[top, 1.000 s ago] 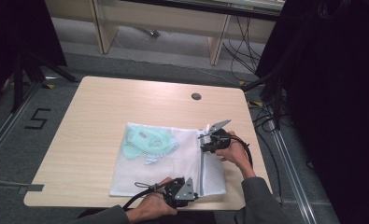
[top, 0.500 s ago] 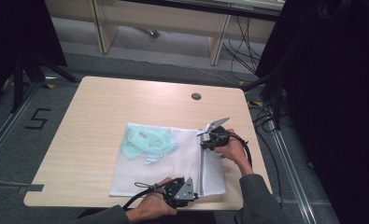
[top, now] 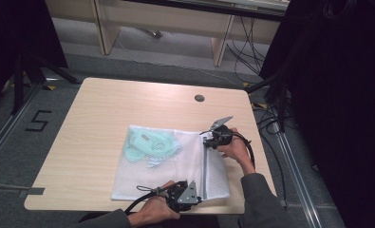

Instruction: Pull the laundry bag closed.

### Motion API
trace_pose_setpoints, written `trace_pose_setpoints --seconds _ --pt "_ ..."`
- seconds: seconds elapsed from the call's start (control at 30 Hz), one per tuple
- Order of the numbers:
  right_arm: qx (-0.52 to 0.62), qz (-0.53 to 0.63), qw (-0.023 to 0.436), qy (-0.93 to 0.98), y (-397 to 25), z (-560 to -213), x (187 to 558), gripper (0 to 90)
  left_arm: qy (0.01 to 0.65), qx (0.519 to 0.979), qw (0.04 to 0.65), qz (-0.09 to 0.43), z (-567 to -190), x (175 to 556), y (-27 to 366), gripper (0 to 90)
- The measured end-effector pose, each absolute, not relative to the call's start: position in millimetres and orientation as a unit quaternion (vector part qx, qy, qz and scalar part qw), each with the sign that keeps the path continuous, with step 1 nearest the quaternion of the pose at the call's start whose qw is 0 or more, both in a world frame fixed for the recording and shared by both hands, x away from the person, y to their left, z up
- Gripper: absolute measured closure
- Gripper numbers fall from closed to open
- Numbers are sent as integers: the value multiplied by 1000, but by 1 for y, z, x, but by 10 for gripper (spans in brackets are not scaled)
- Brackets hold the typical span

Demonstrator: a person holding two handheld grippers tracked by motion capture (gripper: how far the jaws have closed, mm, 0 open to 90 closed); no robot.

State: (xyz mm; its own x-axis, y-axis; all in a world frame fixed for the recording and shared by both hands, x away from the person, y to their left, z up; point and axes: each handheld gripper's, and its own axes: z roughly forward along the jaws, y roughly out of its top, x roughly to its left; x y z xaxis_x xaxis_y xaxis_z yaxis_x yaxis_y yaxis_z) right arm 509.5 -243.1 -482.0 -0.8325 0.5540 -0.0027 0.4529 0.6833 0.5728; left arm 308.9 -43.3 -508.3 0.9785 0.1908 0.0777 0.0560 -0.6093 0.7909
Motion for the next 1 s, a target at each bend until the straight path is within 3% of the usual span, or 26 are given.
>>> trace_pose_setpoints --seconds 1.0 --pt "289 283 107 908 -245 -483 530 864 63 895 436 71 -511 305 -45 886"
